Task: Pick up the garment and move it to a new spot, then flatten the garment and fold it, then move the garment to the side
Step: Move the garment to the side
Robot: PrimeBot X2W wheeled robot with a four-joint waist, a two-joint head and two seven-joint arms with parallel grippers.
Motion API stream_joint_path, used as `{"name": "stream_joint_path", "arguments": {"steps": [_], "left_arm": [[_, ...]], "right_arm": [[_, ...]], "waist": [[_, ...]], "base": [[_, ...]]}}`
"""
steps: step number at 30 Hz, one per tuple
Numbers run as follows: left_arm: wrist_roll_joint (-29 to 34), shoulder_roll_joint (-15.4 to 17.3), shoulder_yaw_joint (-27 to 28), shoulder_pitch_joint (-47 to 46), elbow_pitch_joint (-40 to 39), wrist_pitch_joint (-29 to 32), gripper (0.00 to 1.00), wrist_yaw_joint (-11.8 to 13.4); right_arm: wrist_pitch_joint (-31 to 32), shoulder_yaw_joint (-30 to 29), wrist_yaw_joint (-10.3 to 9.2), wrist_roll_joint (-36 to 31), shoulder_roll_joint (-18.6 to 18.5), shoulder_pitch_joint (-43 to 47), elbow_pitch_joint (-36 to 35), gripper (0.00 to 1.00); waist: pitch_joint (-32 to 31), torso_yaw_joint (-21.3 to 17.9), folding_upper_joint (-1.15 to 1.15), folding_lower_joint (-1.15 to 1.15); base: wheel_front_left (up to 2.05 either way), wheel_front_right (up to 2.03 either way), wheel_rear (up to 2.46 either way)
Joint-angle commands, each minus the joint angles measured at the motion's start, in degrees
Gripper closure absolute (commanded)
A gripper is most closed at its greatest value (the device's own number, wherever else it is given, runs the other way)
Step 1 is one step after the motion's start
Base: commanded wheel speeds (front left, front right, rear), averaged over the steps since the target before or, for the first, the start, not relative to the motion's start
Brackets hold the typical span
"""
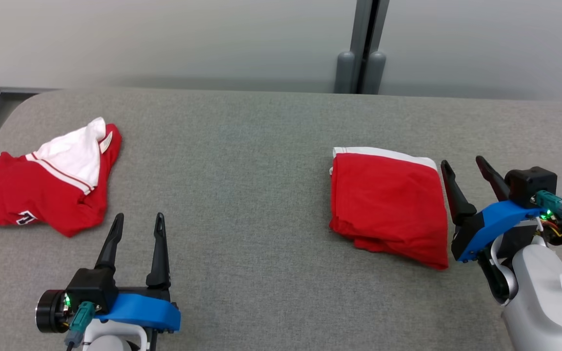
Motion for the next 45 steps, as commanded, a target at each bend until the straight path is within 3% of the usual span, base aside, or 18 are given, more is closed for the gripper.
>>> {"name": "stream_joint_path", "arguments": {"steps": [1, 18, 24, 25, 26, 45], "left_arm": [[-0.1, -0.1, -0.2, -1.2, 0.0, -0.3, 0.00, 0.1], [-0.8, -0.3, -1.8, -5.1, 0.4, -0.3, 0.00, 0.1], [-1.0, -0.3, -1.9, -4.8, 0.8, -0.2, 0.00, 0.4], [-1.0, -0.3, -1.9, -4.7, 0.8, -0.3, 0.00, 0.4], [-1.1, -0.3, -1.9, -4.6, 0.9, -0.3, 0.00, 0.5], [-1.4, -0.4, -1.8, -4.8, 0.2, -0.2, 0.00, 0.6]], "right_arm": [[-0.3, -0.2, 0.02, 0.0, -0.2, -1.2, 2.0, 0.00], [-3.4, -1.8, 0.02, 0.3, 1.3, -5.6, 23.0, 0.00], [-3.9, -1.0, 0.04, 2.6, 4.2, -5.0, 27.6, 0.00], [-4.1, -0.5, 0.09, 3.3, 4.6, -4.9, 27.7, 0.56], [-4.2, 0.3, 0.09, 3.6, 4.8, -4.9, 27.9, 0.99], [-8.8, 6.1, 0.01, 7.4, -0.5, -6.2, 26.8, 1.00]], "waist": [[1.0, 0.9, -0.01, -0.01], [6.2, 3.8, -0.01, -0.01], [5.7, 3.8, -0.01, -0.01], [5.6, 3.7, -0.01, -0.01], [5.4, 3.6, -0.01, -0.01], [5.2, 0.6, -0.01, -0.01]], "base": [[0.00, 0.00, 0.00], [0.00, 0.00, 0.00], [0.00, 0.00, 0.00], [0.00, 0.00, 0.00], [0.00, 0.00, 0.00], [0.00, 0.00, 0.00]]}}
